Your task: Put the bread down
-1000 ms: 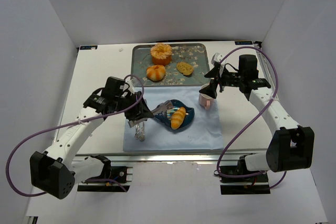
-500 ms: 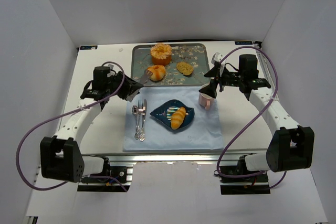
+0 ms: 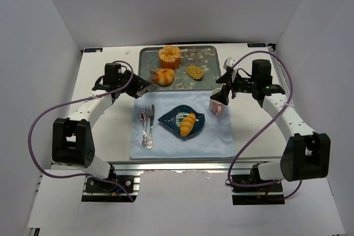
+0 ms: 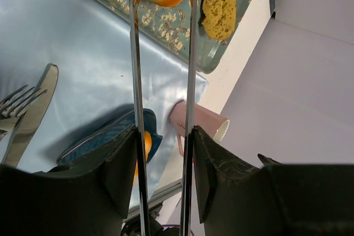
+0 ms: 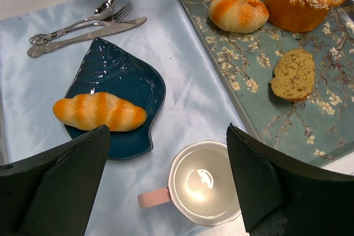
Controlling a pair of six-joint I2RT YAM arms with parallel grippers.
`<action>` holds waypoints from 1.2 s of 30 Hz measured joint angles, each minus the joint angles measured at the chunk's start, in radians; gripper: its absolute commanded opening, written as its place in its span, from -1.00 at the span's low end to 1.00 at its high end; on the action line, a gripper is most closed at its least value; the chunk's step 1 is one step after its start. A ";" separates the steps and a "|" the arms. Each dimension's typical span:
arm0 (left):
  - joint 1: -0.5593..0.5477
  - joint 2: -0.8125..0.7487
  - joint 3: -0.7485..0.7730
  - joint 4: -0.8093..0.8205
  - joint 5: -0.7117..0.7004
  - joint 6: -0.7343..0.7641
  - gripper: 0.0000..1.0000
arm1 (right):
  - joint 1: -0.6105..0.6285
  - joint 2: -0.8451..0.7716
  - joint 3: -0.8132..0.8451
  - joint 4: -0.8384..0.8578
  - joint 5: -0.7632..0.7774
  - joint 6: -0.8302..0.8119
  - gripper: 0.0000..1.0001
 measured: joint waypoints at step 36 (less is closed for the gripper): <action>0.007 0.084 0.002 0.052 0.035 -0.016 0.08 | -0.008 0.000 -0.005 0.016 0.000 0.014 0.79</action>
